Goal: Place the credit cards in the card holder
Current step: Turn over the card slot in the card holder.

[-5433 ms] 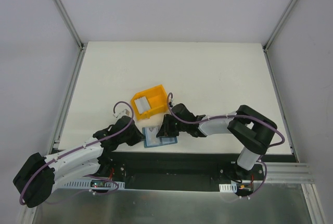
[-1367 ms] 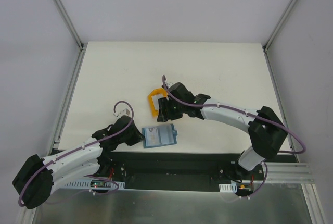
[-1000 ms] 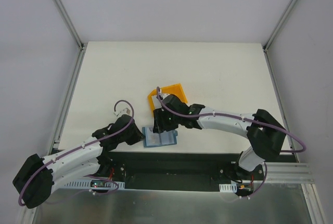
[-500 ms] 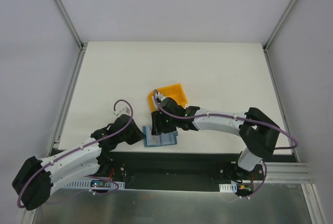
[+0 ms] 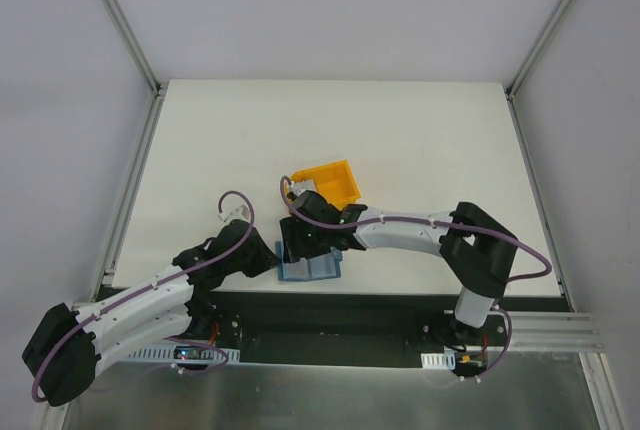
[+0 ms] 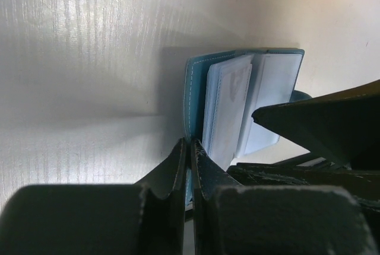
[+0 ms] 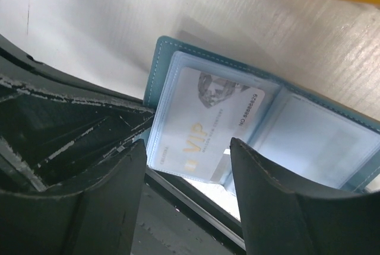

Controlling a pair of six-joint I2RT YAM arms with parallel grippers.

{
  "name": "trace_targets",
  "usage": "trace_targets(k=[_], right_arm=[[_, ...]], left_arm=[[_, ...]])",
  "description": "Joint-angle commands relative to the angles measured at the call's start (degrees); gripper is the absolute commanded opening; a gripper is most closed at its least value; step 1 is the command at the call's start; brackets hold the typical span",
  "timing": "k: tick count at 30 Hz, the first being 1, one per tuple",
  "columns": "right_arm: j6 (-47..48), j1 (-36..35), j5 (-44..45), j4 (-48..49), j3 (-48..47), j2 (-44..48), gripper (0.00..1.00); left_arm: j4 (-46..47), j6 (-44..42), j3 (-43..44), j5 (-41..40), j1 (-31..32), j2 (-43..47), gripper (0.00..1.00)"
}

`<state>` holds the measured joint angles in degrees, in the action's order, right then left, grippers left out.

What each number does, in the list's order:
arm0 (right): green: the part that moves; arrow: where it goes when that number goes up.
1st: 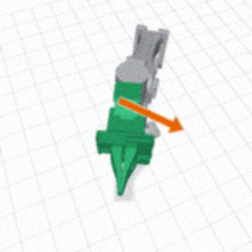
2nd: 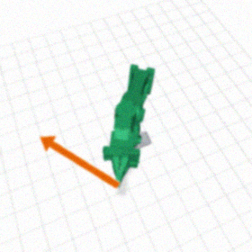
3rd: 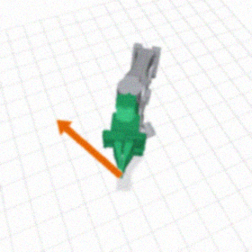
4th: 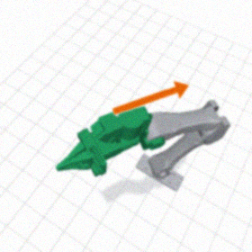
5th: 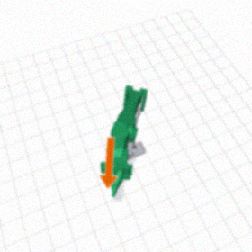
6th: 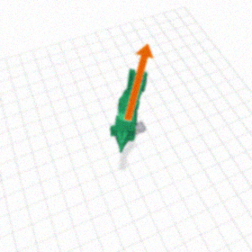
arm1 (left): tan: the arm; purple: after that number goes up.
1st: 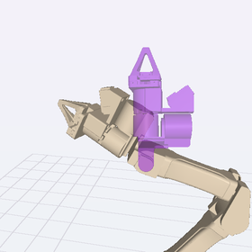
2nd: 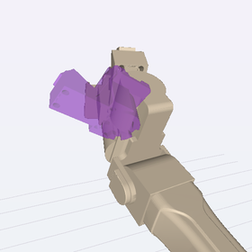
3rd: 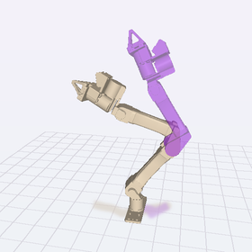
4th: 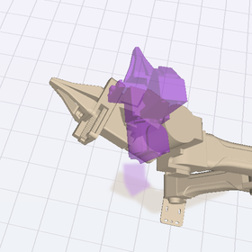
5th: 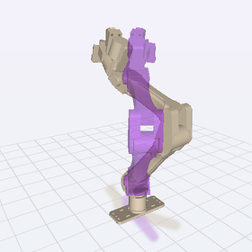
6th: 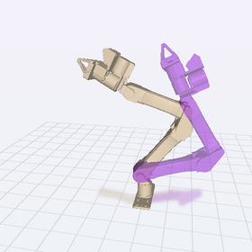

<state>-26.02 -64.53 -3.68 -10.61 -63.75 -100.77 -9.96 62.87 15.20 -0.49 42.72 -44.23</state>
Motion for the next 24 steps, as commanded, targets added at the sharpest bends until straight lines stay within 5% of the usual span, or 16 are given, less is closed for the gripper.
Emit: trace_targets(k=[1,24], right_arm=[[-0.52,-0.59,1.22,-1.34,-3.14,-1.70,0.61],[0.80,-1.65,3.15,-7.67,-7.53,-6.46,0.59]], left_arm=[[-0.59,0.59,0.18,0.40,0.08,0.72,0.00],[-0.59,0.32,0.27,0.40,0.08,0.98,0.00]])
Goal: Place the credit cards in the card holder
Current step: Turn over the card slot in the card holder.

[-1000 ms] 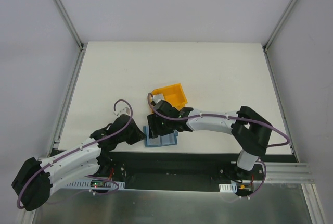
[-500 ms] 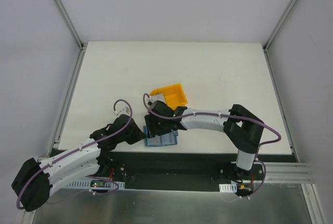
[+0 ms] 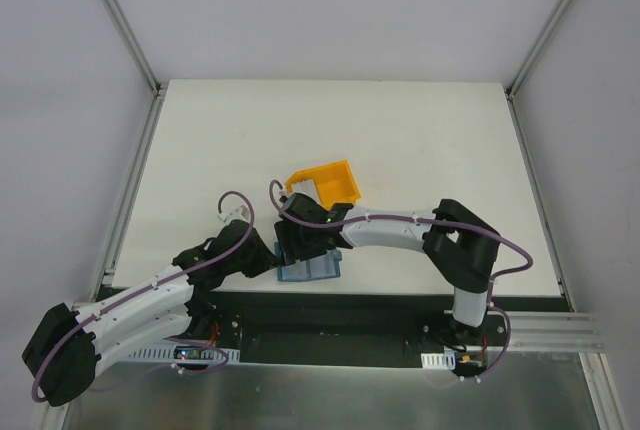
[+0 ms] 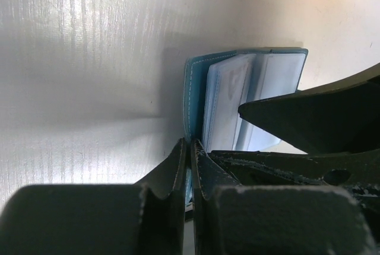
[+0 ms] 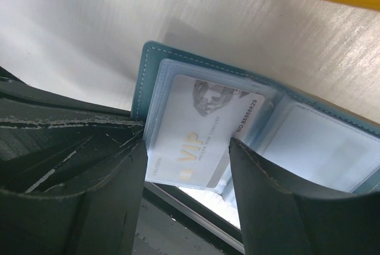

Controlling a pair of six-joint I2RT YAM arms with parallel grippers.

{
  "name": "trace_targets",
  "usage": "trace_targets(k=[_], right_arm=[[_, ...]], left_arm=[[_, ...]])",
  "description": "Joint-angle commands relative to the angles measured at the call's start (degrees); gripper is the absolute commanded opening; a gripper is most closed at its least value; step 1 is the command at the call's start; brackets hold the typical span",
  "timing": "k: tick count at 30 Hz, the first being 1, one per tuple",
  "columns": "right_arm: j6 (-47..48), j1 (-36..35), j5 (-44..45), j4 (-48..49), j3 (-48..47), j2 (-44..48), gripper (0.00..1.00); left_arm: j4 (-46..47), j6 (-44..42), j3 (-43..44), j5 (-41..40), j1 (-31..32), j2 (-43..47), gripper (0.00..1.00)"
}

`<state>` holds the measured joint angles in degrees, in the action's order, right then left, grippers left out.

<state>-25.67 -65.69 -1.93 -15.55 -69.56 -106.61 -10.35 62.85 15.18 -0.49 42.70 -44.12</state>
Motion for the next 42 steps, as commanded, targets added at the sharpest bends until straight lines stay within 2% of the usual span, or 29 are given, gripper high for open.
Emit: trace_targets(k=[1,7,25,32,42], right_arm=[[0.45,-0.49,1.58,-2.99,-1.72,-0.45,0.58],[0.71,-0.58,4.04,-3.70,-1.63,1.13,0.51],[0.45,0.12,6.42,-3.35,2.67,7.38,0.49],[-0.25,0.12,3.87,-1.32,1.27,5.89,0.57],[0.01,-0.67,3.25,-1.41,-1.72,2.37,0.60]], left_arm=[[-0.20,0.34,0.29,0.40,0.11,0.79,0.00],[-0.28,0.08,0.11,0.40,0.11,0.96,0.00],[-0.29,0.52,-1.12,0.40,0.11,2.28,0.00],[-0.29,0.08,-0.59,0.40,0.11,2.20,0.00],[-0.28,-0.89,0.64,1.72,0.11,2.37,0.00]])
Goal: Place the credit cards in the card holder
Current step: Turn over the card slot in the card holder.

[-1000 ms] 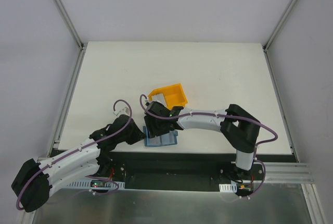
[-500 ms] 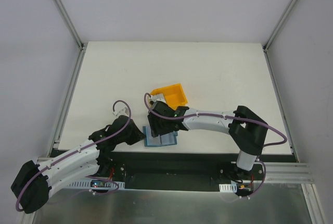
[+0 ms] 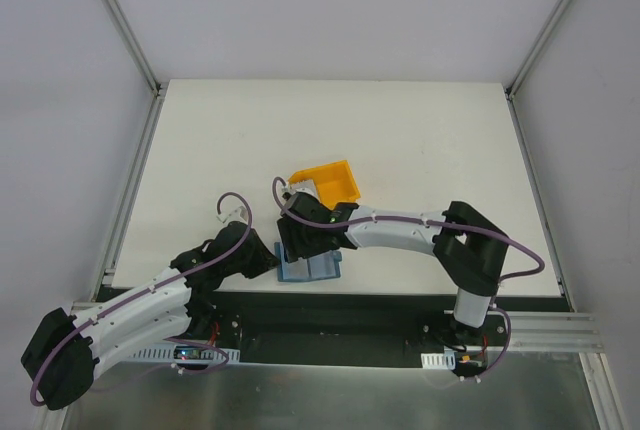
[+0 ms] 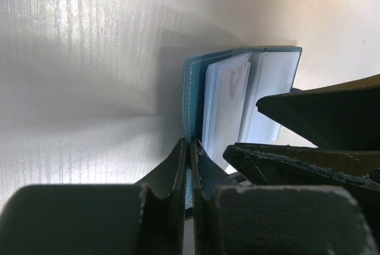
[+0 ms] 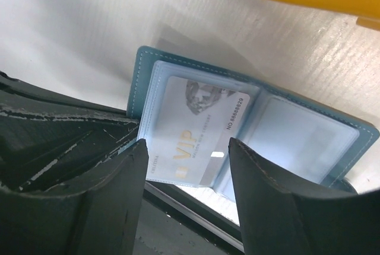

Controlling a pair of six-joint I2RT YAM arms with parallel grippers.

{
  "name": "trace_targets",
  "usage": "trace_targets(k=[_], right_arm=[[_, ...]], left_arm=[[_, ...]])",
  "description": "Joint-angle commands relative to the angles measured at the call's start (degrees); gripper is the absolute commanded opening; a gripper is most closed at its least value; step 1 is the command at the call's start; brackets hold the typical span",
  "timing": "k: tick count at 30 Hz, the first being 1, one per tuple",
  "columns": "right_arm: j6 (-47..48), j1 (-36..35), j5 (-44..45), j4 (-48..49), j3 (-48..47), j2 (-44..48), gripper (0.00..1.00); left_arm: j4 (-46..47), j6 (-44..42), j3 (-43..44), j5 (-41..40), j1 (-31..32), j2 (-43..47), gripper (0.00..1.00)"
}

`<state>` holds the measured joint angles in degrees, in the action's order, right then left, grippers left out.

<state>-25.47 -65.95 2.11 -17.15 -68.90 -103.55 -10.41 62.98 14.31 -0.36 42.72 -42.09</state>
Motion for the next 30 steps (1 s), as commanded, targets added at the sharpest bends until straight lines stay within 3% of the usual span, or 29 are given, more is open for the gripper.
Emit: trace_targets(k=[1,19,30], right_arm=[[-0.19,-0.49,-0.79,0.18,-2.46,-0.87,0.60],[1.39,-1.98,4.12,-6.49,-6.67,-3.94,0.60],[3.15,-3.57,10.99,-13.88,-9.32,-2.36,0.53]], left_arm=[[-0.22,-1.02,1.51,1.59,0.08,0.34,0.00],[-0.13,-1.98,1.87,1.85,0.08,2.10,0.00],[-0.22,-2.60,2.31,1.24,0.00,1.83,0.00]])
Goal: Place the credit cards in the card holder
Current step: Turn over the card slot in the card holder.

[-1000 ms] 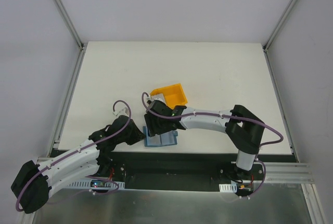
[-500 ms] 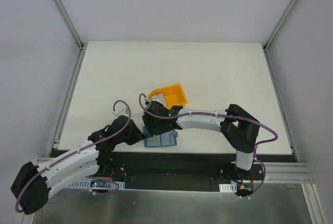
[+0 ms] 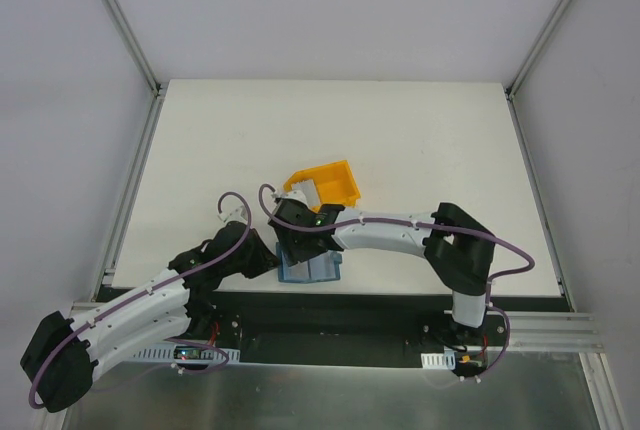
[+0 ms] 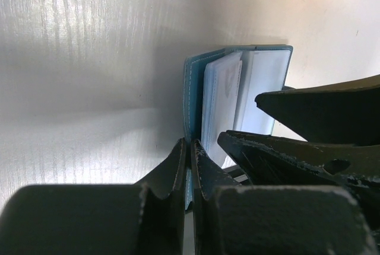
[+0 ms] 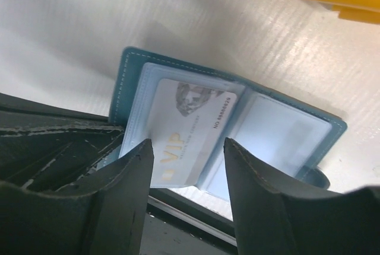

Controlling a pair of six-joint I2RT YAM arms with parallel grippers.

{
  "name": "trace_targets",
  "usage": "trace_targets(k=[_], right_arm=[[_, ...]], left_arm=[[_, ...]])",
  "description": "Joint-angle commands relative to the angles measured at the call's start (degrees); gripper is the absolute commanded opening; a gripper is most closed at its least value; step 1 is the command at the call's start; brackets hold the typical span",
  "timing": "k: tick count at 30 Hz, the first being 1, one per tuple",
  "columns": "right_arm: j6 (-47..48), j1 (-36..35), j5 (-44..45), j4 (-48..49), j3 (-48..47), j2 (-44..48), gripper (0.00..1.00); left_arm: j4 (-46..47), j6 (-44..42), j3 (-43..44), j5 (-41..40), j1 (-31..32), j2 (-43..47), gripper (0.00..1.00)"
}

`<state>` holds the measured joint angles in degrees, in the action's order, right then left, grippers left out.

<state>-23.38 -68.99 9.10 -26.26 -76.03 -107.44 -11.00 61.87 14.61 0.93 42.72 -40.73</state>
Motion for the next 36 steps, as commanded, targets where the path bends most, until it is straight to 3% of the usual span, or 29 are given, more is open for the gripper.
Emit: trace_targets(k=[1,11,36], right_arm=[[0.79,-0.53,3.99,-4.50,-1.93,1.70,0.53],[-1.49,-0.44,-2.60,6.92,2.11,4.08,0.59],[-0.53,-0.88,4.69,-3.44,-0.17,4.25,0.51]], left_arm=[[0.46,-1.49,2.00,0.12,0.08,0.56,0.00],[0.37,-1.31,1.56,0.04,0.08,1.62,0.00],[0.37,-1.22,1.74,-0.49,0.08,3.99,0.00]])
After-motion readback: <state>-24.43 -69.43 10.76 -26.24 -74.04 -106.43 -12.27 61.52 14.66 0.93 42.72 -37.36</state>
